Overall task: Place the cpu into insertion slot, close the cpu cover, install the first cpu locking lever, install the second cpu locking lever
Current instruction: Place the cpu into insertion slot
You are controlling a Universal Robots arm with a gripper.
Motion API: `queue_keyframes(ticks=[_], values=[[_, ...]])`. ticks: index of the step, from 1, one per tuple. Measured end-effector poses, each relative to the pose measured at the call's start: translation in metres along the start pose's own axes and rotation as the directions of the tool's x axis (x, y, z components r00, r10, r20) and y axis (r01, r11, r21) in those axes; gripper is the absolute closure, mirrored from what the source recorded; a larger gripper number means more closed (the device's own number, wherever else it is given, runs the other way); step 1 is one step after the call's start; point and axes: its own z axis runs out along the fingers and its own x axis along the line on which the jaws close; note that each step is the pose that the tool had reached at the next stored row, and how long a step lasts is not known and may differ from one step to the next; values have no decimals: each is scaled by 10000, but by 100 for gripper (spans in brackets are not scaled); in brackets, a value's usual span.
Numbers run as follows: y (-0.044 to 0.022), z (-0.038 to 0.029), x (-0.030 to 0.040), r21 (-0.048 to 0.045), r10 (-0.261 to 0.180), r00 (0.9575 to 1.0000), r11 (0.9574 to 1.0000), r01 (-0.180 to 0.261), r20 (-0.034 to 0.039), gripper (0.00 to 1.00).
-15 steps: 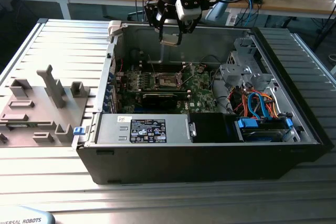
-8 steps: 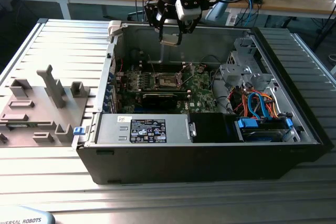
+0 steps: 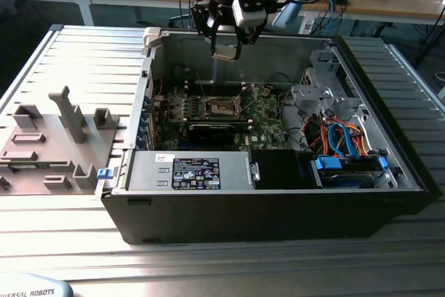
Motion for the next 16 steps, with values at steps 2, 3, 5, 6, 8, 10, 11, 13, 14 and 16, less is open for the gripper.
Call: queue_keyframes(ticks=[2,3,5,6,8,10,11,13,14,16], values=[[0,0,0,0,8,10000,10000,-8,1,46],[0,0,0,0,12,10000,10000,-12,1,46],[0,0,0,-1,39,10000,10000,-39,4,46],[0,0,0,-1,43,10000,10000,-43,4,46],[0,0,0,-1,53,10000,10000,-53,5,46],[0,0,0,-1,72,10000,10000,-72,6,46],[0,0,0,-2,92,10000,10000,-92,8,46],[0,0,0,-1,100,9999,9999,-100,9,46],[0,0,0,-2,115,9999,9999,-115,10,46],[0,0,0,-3,144,9999,9999,-144,12,46]])
